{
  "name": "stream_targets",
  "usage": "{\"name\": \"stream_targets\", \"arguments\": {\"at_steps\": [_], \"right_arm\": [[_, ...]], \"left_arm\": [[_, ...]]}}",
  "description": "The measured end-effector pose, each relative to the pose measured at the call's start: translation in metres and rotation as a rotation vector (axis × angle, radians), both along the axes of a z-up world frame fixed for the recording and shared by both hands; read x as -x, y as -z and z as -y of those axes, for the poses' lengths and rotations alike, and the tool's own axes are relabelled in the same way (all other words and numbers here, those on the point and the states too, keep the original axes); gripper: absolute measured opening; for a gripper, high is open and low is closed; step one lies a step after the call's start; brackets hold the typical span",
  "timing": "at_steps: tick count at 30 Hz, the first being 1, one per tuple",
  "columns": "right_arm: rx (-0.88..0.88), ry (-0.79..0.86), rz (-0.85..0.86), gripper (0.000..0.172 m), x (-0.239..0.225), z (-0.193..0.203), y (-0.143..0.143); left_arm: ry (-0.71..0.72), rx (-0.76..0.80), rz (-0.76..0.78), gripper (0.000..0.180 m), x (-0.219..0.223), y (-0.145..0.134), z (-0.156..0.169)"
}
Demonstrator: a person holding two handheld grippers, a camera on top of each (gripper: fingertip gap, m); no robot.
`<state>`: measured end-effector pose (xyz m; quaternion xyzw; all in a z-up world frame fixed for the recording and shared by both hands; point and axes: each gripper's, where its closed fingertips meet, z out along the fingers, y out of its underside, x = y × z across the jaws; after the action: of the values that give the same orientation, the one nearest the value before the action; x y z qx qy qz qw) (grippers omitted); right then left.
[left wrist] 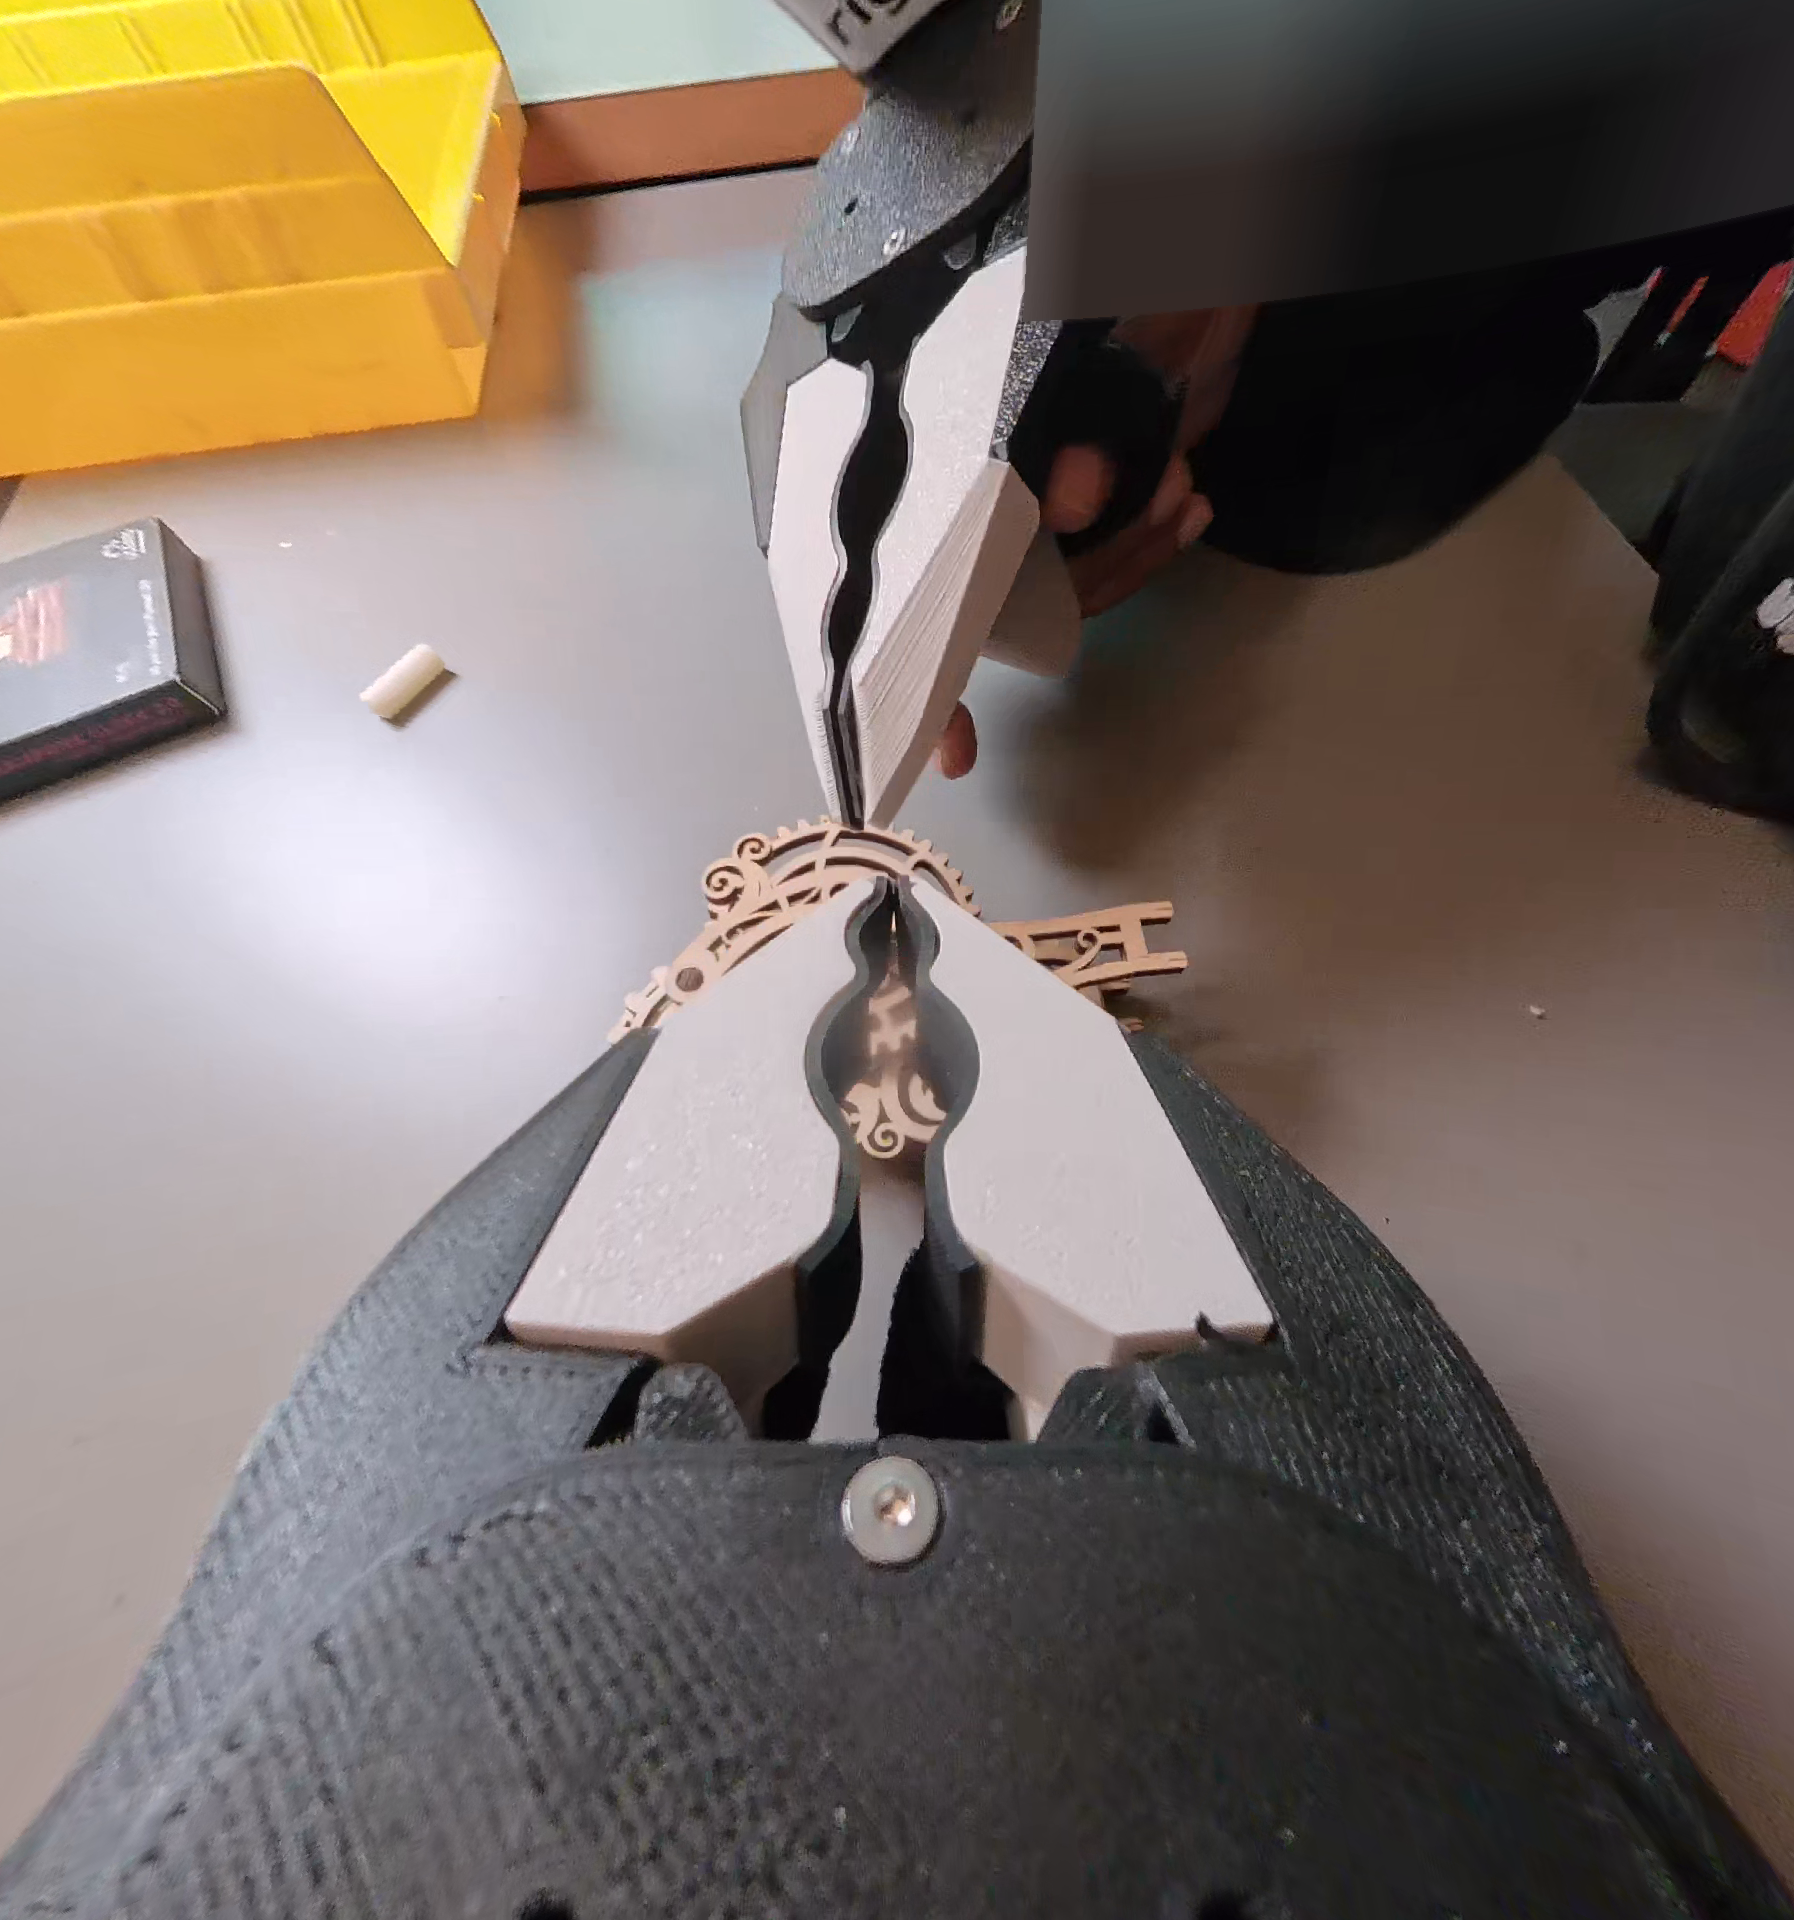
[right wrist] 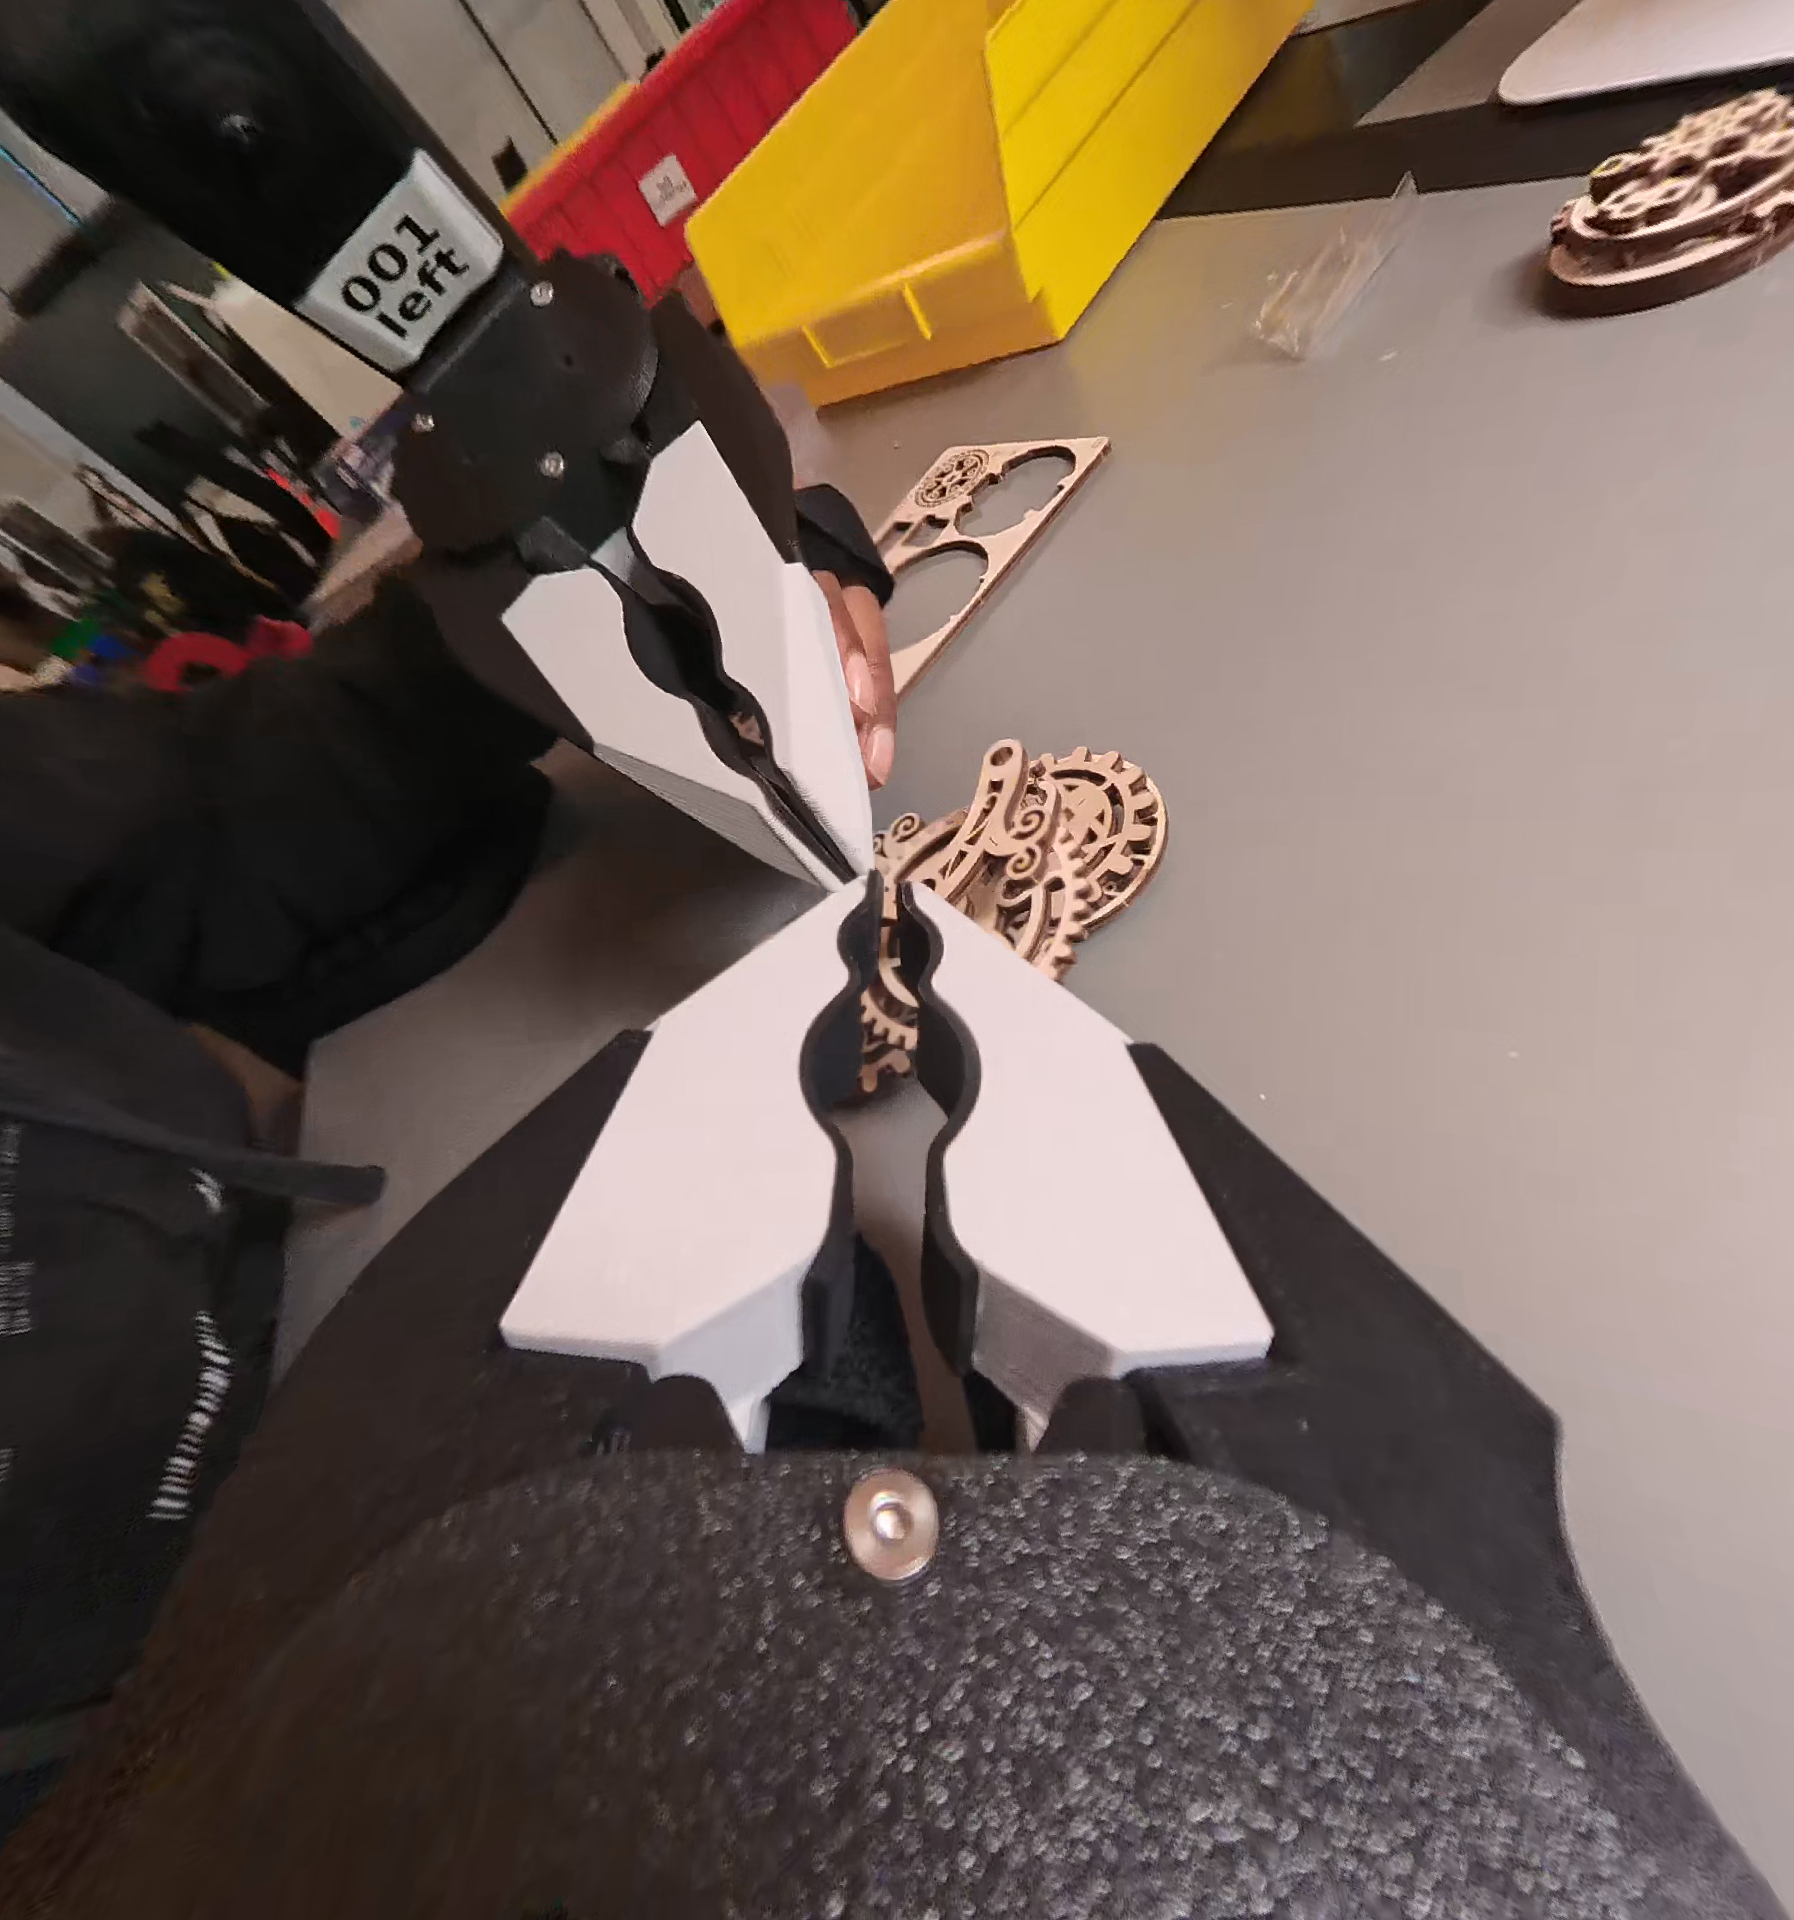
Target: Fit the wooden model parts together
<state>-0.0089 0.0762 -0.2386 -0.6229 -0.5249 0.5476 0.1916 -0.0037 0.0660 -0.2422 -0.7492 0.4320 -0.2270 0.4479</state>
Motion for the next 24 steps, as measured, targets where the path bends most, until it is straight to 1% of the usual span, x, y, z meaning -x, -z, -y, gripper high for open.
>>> {"name": "stream_targets", "arguments": {"at_steps": [3, 4, 11, 16, 19, 21, 24], "right_arm": [[-0.094, 0.002, 0.048, 0.000, 0.004, 0.003, 0.012], [-0.101, 0.003, 0.044, 0.000, 0.004, 0.004, 0.011], [-0.072, -0.012, 0.042, 0.000, 0.003, 0.007, 0.010], [-0.056, -0.038, -0.021, 0.006, -0.001, 0.009, -0.002], [-0.090, -0.060, -0.034, 0.008, -0.001, 0.014, -0.002], [-0.126, -0.083, -0.032, 0.009, -0.001, 0.020, 0.000], [-0.164, -0.085, -0.002, 0.010, -0.001, 0.020, 0.007]], "left_arm": [[0.009, 0.018, -0.022, 0.000, -0.001, 0.006, 0.002], [0.010, 0.023, -0.028, 0.000, -0.001, 0.007, 0.003], [0.011, 0.036, -0.035, 0.000, 0.000, 0.011, 0.003], [-0.007, 0.024, -0.006, 0.000, 0.007, 0.003, 0.002], [0.015, 0.046, 0.004, 0.000, 0.006, 0.001, 0.007], [0.042, 0.069, -0.014, 0.000, 0.002, 0.006, 0.012], [0.043, 0.076, -0.046, 0.000, 0.001, 0.013, 0.012]]}}
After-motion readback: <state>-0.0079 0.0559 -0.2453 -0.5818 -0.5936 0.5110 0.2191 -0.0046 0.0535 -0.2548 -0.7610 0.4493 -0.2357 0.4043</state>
